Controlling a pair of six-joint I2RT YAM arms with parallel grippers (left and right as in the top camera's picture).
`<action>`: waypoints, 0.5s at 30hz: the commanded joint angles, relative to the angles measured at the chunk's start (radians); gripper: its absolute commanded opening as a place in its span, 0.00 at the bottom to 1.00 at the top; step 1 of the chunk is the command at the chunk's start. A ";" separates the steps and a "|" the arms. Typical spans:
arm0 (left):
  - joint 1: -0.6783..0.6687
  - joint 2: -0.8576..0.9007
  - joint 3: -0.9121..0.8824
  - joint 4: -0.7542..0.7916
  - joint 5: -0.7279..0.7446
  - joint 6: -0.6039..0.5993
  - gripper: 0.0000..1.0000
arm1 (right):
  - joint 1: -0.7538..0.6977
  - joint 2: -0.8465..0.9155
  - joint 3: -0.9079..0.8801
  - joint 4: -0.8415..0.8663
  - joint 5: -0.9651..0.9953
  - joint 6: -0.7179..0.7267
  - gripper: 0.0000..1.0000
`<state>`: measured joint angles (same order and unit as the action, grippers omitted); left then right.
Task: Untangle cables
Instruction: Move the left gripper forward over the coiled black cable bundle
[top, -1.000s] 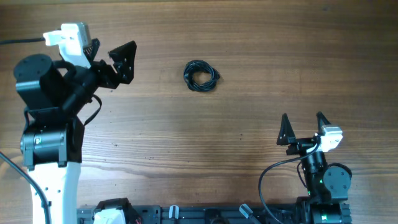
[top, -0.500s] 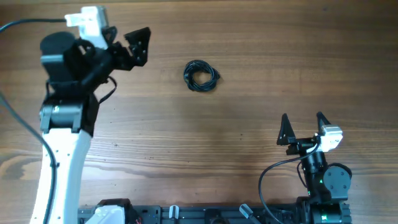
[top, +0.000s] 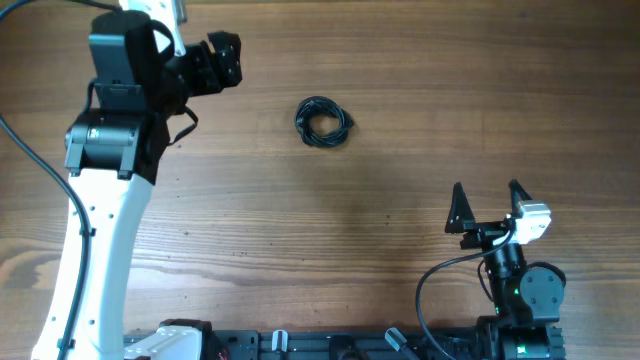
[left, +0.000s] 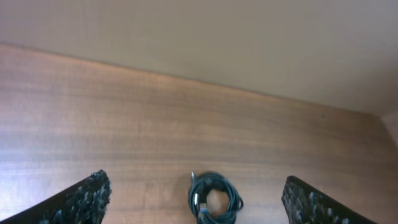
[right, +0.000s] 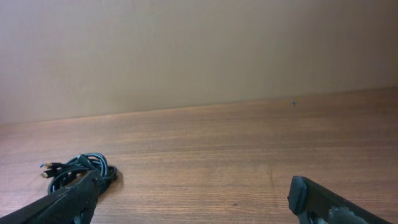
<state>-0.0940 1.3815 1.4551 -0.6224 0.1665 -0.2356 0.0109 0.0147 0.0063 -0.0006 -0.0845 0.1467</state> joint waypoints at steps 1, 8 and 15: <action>-0.051 0.006 0.019 -0.042 -0.032 -0.043 0.89 | 0.005 -0.007 -0.001 0.003 0.009 0.013 1.00; -0.085 0.006 0.018 -0.064 -0.064 -0.121 1.00 | 0.005 -0.007 -0.001 0.003 0.009 0.013 1.00; -0.085 0.019 0.018 -0.179 -0.112 -0.109 0.99 | 0.005 -0.007 -0.001 0.003 0.009 0.013 1.00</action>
<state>-0.1768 1.3830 1.4563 -0.7849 0.0937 -0.3363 0.0109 0.0147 0.0063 -0.0002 -0.0845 0.1463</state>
